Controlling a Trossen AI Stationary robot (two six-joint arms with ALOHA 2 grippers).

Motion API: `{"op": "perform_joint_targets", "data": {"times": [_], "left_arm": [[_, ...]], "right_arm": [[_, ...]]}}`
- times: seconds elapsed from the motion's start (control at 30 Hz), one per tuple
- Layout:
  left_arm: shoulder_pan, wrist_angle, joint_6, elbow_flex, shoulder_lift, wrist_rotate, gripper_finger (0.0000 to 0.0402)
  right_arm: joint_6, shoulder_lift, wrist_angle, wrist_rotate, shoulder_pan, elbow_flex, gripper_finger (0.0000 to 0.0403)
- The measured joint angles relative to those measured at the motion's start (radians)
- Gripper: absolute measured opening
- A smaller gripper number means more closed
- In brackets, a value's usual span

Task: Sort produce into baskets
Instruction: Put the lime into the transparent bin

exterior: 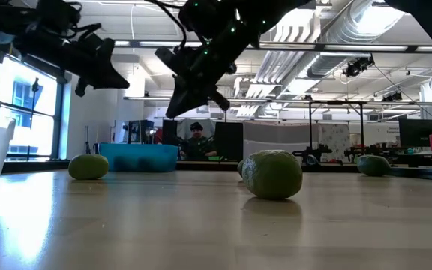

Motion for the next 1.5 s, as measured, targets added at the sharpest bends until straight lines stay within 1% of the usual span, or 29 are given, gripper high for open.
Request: {"op": "perform_joint_targets", "data": {"times": [0.1,0.2,0.3,0.4,0.47,0.6,0.7,0.73,0.77,0.83,0.87,0.9,0.93,1.0,1.07,1.23,1.37,1.4,1.5], "left_arm": [[-0.034,-0.006,-0.020,-0.053,-0.102,0.000,0.0001],[-0.065,-0.005,-0.019,-0.084,-0.195,0.033,0.0001],[-0.086,-0.035,-0.020,-0.092,-0.266,0.083,0.0000],[-0.103,-0.078,-0.019,-0.093,-0.310,0.140,0.0001],[-0.113,-0.107,-0.013,-0.093,-0.324,0.182,0.0001],[-0.135,-0.145,-0.003,-0.093,-0.324,0.279,0.0001],[-0.162,-0.183,-0.016,-0.093,-0.322,0.309,0.0000],[-0.174,-0.195,-0.010,-0.093,-0.322,0.310,0.0000],[-0.185,-0.203,-0.002,-0.093,-0.322,0.310,0.0000],[-0.207,-0.216,0.011,-0.093,-0.322,0.305,0.0000],[-0.217,-0.216,0.014,-0.093,-0.321,0.294,0.0000],[-0.228,-0.216,0.015,-0.093,-0.321,0.283,0.0000],[-0.237,-0.216,0.015,-0.093,-0.321,0.276,0.0000],[-0.254,-0.215,0.024,-0.093,-0.320,0.262,0.0000],[-0.272,-0.216,0.045,-0.093,-0.318,0.246,0.0000],[-0.320,-0.226,0.077,-0.093,-0.316,0.177,0.0000],[-0.355,-0.263,0.119,-0.093,-0.316,0.108,0.0000],[-0.361,-0.270,0.119,-0.093,-0.316,0.098,0.0000],[-0.371,-0.277,0.085,-0.093,-0.316,0.094,0.0000]], "right_arm": [[0.022,-0.003,-0.074,-0.055,0.053,-0.002,0.0002],[0.003,-0.004,-0.242,-0.076,0.106,0.040,0.0002],[-0.035,-0.005,-0.424,-0.099,0.141,0.117,0.0002],[-0.042,-0.009,-0.506,-0.183,0.147,0.165,0.0001],[-0.048,-0.009,-0.536,-0.209,0.151,0.177,0.0004],[-0.096,-0.008,-0.588,-0.251,0.155,0.198,0.0033],[-0.157,-0.007,-0.682,-0.249,0.152,0.226,0.0067],[-0.189,-0.007,-0.714,-0.232,0.152,0.239,0.0074],[-0.228,-0.007,-0.736,-0.198,0.152,0.251,0.0074],[-0.327,-0.023,-0.759,-0.107,0.152,0.244,0.0055],[-0.374,-0.031,-0.754,-0.086,0.147,0.227,0.0036],[-0.411,-0.044,-0.731,-0.086,0.136,0.200,0.0018],[-0.434,-0.055,-0.692,-0.094,0.122,0.166,0.0010],[-0.466,-0.093,-0.599,-0.104,0.095,0.086,0.0010],[-0.489,-0.158,-0.497,-0.134,0.067,-0.005,0.0004],[-0.475,-0.377,-0.263,-0.249,-0.007,-0.280,0.0001],[-0.473,-0.511,-0.208,-0.299,-0.046,-0.460,0.0002],[-0.472,-0.531,-0.205,-0.309,-0.050,-0.491,0.0002],[-0.480,-0.555,-0.208,-0.289,-0.048,-0.568,0.0009]]}}
